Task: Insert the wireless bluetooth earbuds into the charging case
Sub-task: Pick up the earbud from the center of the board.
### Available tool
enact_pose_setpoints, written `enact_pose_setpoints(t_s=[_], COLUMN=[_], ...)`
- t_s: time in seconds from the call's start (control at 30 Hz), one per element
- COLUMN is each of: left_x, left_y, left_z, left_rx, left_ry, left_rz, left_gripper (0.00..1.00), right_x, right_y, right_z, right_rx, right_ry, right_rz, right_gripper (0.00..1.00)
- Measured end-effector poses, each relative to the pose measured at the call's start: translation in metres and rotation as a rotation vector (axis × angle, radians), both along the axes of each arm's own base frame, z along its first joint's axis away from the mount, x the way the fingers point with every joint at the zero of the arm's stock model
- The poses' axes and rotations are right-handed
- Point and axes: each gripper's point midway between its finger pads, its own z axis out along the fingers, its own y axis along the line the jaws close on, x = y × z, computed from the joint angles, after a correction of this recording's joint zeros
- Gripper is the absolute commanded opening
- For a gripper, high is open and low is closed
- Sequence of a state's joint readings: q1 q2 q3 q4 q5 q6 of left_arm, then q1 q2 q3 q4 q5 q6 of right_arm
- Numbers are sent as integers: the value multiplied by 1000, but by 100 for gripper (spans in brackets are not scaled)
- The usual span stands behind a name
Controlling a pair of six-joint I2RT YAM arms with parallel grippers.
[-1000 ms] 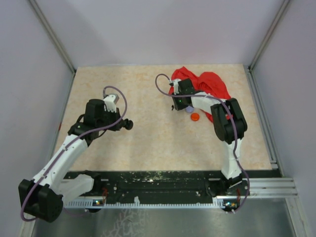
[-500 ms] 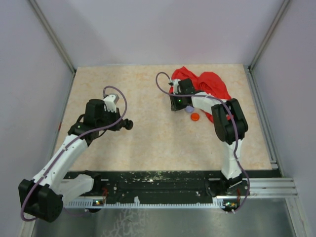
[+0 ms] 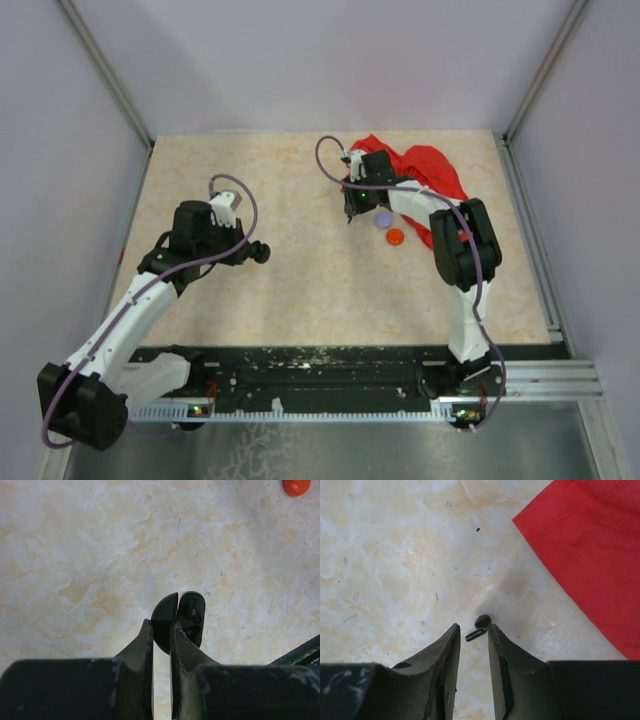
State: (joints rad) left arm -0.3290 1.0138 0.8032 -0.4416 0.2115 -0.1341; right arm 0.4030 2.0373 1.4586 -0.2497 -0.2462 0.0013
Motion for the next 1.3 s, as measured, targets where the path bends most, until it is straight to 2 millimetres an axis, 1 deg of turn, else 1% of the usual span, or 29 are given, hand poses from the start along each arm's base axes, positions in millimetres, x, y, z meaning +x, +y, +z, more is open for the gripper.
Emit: enact_pose_setpoints(t_s=[0.1,0.33,0.47,0.53,0.8,0.97,1.1,1.27,1.3], left_x=[0,0,0,0,-1,-1,-1,-1,-1], left_y=[0,0,-1,-1,-2,-2,-2,-4,-4], left_z=[0,0,0,0,-1,-2,-3,-5,-5], left_rx=[0,-2,-2,-2,-4,-4,-5,-8,-8], left_ry=[0,1,1,1,6,9,13,22,25], left_rz=[0,-2,-3,-3,-8,-9,-12,-19,-20], left_gripper=[0,0,0,0,0,0,0,0,0], right_x=[3,1,0,3,9,9,9,8,5], right_y=[1,0,-1,0,-1,-2,-1,2,2], right_z=[-2,-20,-26,-24,-26,-27,-27,-27,-27], right_rx=[-2,-22,-32,-32,-46,-58,-72,-93,-100], right_ry=[0,31,38,31,21,16,8,-17,-21], right_rz=[1,7,14,16,15,17,24,31,32], right_gripper=[30,30,30,30,27,24,20,18,18])
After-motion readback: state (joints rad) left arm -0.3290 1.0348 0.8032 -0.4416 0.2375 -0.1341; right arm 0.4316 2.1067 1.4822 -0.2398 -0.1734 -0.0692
